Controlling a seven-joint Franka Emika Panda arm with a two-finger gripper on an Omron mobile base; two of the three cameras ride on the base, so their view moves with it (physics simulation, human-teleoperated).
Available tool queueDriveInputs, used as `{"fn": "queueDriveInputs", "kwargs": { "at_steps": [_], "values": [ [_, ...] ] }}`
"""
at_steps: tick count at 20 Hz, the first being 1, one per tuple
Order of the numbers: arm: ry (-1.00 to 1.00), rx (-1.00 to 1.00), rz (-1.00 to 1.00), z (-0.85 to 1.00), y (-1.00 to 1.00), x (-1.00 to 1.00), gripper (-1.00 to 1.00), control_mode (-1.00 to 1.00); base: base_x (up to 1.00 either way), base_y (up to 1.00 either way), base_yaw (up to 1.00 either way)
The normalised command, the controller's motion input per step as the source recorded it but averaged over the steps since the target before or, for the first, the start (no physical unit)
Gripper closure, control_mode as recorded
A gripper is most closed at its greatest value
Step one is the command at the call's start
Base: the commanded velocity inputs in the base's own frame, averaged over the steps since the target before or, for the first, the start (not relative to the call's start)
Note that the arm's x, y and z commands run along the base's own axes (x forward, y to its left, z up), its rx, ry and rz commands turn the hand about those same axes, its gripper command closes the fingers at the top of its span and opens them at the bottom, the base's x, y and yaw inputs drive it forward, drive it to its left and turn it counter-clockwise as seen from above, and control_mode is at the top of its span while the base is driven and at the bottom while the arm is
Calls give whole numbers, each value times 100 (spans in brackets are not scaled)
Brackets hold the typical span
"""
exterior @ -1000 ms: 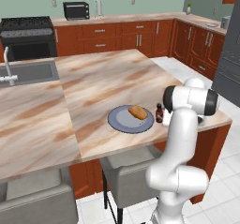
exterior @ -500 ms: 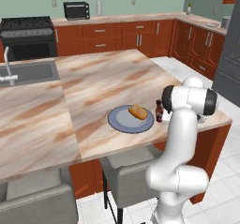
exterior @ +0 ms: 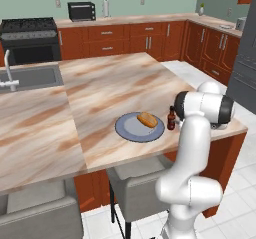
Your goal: Move the hot dog bun to the plate on the dining table and place the condiment next to that plate. Then navigate to the fridge and take the sausage and place it on the plate as well.
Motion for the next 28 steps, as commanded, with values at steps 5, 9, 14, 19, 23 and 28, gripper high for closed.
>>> {"fn": "queueDriveInputs", "kwargs": {
  "at_steps": [5, 9, 14, 19, 23, 28],
  "values": [
    [0, 0, 0, 57, 0, -32, -100, -100, 0, 0, 0],
    [-5, 0, 0, 100, 0, -54, -100, -100, 0, 0, 0],
    [-5, 0, 2, 100, 23, -37, -100, -100, 0, 0, 0],
    [-3, 0, 5, 100, 38, -20, -100, -100, 0, 0, 0],
    [0, -6, -5, 100, 74, -21, -100, -100, 0, 0, 0],
    [20, -4, -37, 98, 65, -38, -100, -100, 0, 0, 0]
  ]
}}
